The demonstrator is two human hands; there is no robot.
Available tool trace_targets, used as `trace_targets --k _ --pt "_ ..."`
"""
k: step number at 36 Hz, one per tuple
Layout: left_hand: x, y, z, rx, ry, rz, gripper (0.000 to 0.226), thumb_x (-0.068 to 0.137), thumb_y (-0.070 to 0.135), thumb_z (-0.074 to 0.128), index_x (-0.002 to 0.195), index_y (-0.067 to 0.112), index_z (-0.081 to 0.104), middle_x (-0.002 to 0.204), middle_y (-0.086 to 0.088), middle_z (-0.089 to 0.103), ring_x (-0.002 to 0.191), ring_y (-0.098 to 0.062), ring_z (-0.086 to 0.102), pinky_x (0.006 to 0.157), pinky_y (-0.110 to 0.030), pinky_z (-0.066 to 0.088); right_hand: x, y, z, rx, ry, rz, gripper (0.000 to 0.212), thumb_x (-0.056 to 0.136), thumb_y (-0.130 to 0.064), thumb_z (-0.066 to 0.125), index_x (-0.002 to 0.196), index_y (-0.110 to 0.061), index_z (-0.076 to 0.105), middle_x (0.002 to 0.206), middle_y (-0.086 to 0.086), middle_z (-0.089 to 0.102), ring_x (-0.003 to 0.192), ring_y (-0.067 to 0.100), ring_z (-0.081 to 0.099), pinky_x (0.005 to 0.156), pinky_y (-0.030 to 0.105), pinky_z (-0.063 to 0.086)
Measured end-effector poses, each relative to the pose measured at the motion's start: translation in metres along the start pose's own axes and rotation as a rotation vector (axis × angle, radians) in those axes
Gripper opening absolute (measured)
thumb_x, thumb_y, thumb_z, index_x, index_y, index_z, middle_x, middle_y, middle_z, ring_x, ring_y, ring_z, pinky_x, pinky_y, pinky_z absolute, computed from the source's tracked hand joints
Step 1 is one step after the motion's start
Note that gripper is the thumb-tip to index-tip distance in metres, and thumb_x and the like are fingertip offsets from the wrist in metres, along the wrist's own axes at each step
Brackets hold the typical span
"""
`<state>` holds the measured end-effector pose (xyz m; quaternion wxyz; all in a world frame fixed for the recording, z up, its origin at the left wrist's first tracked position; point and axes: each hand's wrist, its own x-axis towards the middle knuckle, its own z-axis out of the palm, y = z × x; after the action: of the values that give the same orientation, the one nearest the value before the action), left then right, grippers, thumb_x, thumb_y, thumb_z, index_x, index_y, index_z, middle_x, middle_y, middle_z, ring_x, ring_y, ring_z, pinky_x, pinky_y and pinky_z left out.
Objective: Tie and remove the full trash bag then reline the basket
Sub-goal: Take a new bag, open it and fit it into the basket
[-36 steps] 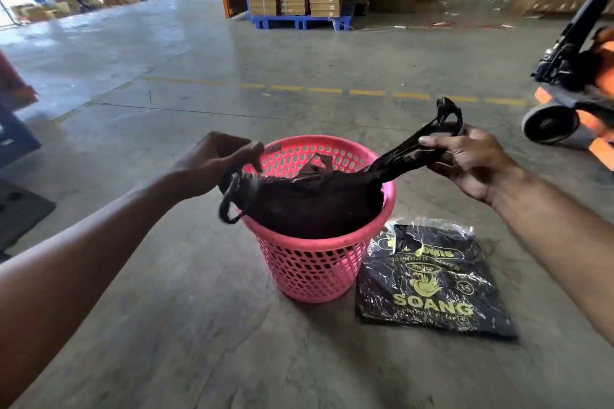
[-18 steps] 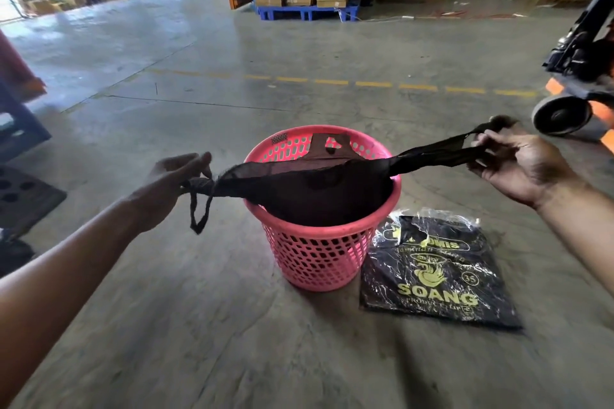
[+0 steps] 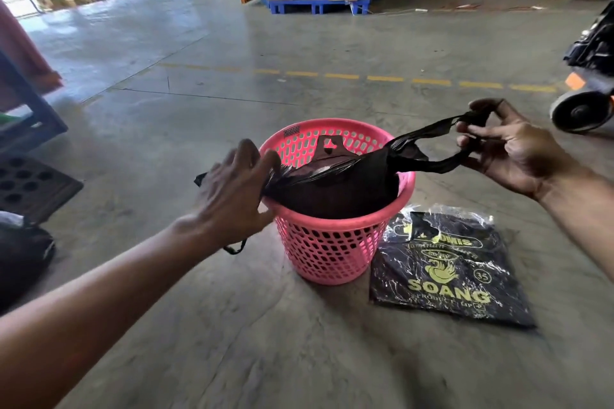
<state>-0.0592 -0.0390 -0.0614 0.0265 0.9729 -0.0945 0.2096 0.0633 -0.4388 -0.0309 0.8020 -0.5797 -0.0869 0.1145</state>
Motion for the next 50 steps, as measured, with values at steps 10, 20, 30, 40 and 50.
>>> trace_targets --k 10,20,30,40,50 --pt "0.01 -0.084 -0.038 -0.734 -0.279 -0.189 0.016 0.084 -0.003 0.075 0.084 0.013 0.075 0.096 -0.014 0.071 0.078 -0.022 0.072 0.069 -0.027 0.06 -0.015 -0.004 -0.012 -0.697 -0.015 -0.096 0.054 0.088 0.021 0.04 0.077 -0.01 0.082 0.076 0.004 0.072 0.051 0.008 0.044 0.052 0.017 0.036" --pt "-0.009 -0.092 -0.013 -0.336 -0.257 -0.316 0.048 0.074 0.016 0.085 0.113 0.031 0.062 0.091 0.005 0.075 0.071 -0.016 0.071 0.076 -0.028 0.049 -0.013 0.036 -0.027 -1.6 -0.102 -0.082 0.066 0.064 -0.031 0.091 0.124 -0.021 0.064 0.085 -0.005 0.073 0.06 -0.004 0.06 0.06 0.013 0.04" --pt "-0.029 -0.108 0.025 -0.215 -0.676 -0.298 0.105 0.049 0.052 0.09 0.129 0.062 0.024 0.108 0.013 0.062 0.079 -0.012 0.072 0.076 -0.034 0.055 -0.031 0.078 -0.039 -1.622 -0.177 0.185 0.119 0.057 -0.039 0.097 0.149 -0.022 0.024 0.108 0.003 0.072 0.101 0.024 0.066 0.097 0.037 0.053" --pt "0.019 -0.125 0.061 -0.359 -0.422 -0.326 0.105 0.053 0.04 0.098 0.117 0.073 0.022 0.105 0.003 0.062 0.076 -0.018 0.074 0.084 -0.037 0.054 0.022 0.084 -0.045 -1.491 0.018 0.129 0.079 0.069 -0.028 0.091 0.132 -0.024 0.043 0.094 0.007 0.072 0.076 0.024 0.065 0.07 0.027 0.041" --pt "0.091 -0.122 0.084 -0.971 -0.427 -0.847 0.016 0.096 0.026 0.056 0.094 0.017 0.069 0.111 -0.005 0.068 0.094 -0.025 0.072 0.074 -0.029 0.052 0.101 0.08 -0.034 -0.536 0.428 0.495 0.022 0.096 -0.032 0.05 0.079 -0.022 0.058 0.075 0.003 0.064 0.05 0.016 0.064 0.06 0.027 0.044"
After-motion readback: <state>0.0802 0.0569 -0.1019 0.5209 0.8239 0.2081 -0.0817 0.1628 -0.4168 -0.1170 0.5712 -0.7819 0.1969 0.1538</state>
